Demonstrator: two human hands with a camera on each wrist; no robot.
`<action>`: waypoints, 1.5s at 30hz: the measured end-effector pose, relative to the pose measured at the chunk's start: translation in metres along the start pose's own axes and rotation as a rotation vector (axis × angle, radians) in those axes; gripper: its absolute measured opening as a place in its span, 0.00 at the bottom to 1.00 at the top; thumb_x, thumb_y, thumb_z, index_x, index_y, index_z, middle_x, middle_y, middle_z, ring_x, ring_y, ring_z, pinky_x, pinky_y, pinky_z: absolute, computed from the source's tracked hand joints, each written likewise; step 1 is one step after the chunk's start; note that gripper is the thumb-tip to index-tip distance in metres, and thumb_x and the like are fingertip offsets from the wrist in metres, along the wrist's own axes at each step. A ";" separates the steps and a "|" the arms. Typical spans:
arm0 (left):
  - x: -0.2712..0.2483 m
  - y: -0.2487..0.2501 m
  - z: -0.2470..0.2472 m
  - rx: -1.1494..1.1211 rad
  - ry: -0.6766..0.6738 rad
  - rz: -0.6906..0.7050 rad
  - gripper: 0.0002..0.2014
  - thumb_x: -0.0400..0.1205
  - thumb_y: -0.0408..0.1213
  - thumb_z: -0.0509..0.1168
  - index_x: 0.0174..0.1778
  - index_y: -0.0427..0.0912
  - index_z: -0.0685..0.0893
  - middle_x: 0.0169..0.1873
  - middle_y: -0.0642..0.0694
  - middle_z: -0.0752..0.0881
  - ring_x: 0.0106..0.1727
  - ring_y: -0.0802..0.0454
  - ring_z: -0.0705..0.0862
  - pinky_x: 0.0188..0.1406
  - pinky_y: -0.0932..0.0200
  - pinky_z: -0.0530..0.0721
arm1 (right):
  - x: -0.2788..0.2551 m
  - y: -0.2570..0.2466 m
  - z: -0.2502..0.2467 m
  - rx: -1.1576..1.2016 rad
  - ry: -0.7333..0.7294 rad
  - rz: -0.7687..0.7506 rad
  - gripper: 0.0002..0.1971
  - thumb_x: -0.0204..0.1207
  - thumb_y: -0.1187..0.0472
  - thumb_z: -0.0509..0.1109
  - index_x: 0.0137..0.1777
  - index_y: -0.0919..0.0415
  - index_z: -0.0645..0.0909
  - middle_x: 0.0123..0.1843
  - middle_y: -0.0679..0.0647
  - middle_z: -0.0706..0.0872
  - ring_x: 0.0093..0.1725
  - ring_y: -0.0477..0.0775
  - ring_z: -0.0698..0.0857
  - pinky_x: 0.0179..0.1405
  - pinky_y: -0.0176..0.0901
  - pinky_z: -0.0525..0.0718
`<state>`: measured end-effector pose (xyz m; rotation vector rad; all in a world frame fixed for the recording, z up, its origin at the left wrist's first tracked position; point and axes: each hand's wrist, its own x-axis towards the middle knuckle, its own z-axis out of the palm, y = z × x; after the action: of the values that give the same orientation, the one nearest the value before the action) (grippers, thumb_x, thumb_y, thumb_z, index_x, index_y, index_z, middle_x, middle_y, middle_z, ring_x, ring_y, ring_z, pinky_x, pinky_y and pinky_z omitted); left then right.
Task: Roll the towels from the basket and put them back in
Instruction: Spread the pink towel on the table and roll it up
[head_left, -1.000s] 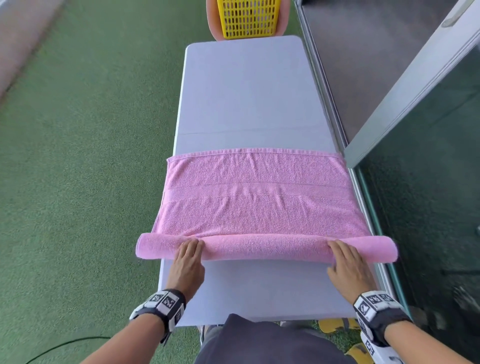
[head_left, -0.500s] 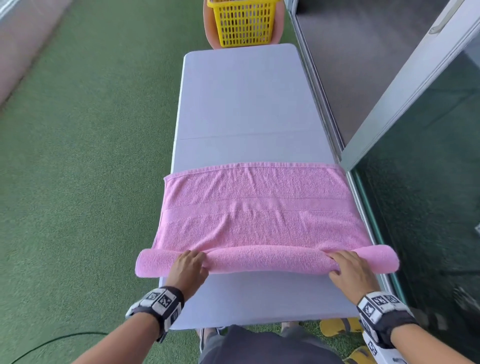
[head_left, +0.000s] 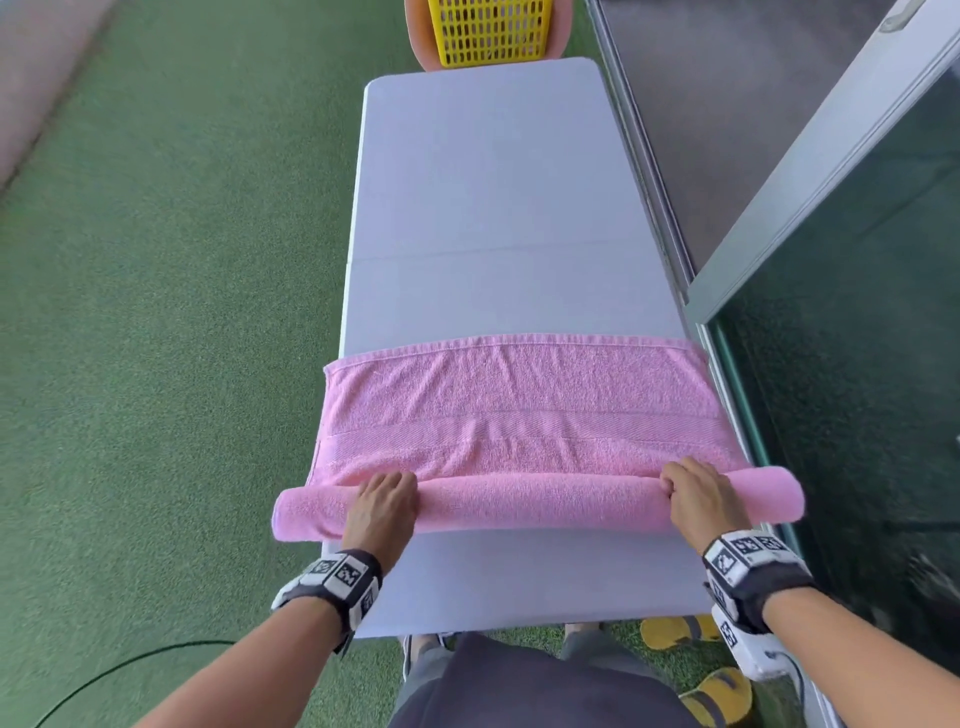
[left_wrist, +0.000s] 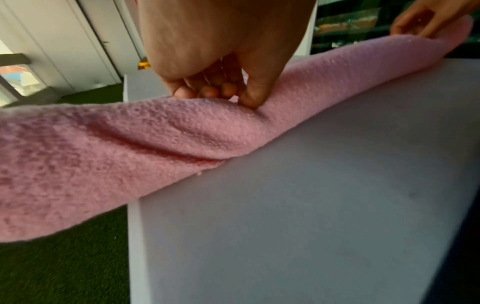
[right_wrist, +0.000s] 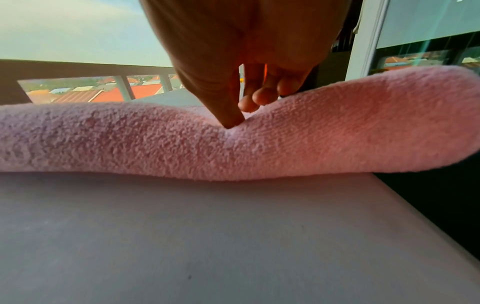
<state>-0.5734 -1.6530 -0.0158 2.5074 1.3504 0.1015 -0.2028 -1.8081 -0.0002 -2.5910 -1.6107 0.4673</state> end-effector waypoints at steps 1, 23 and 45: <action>-0.004 0.004 0.004 0.000 0.016 -0.012 0.07 0.80 0.30 0.60 0.39 0.45 0.72 0.34 0.49 0.79 0.34 0.52 0.73 0.35 0.55 0.78 | -0.003 -0.002 0.003 0.005 0.008 -0.006 0.20 0.64 0.78 0.70 0.32 0.52 0.67 0.34 0.48 0.75 0.37 0.56 0.76 0.36 0.46 0.70; 0.053 -0.012 -0.009 0.074 -0.078 -0.003 0.19 0.83 0.37 0.48 0.64 0.34 0.77 0.60 0.38 0.81 0.61 0.38 0.79 0.67 0.43 0.73 | 0.040 0.010 -0.009 -0.136 0.011 -0.016 0.21 0.79 0.53 0.56 0.70 0.51 0.78 0.68 0.49 0.83 0.67 0.53 0.78 0.70 0.57 0.63; -0.034 -0.039 0.005 0.327 -0.201 -0.054 0.39 0.69 0.36 0.76 0.75 0.47 0.67 0.69 0.34 0.76 0.71 0.30 0.72 0.75 0.35 0.65 | -0.049 0.027 0.044 -0.247 -0.042 -0.085 0.41 0.54 0.67 0.78 0.73 0.60 0.74 0.71 0.57 0.80 0.74 0.59 0.75 0.80 0.51 0.42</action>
<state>-0.6231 -1.6623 -0.0291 2.6472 1.4464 -0.4029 -0.2125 -1.8689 -0.0366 -2.6843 -1.8947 0.3388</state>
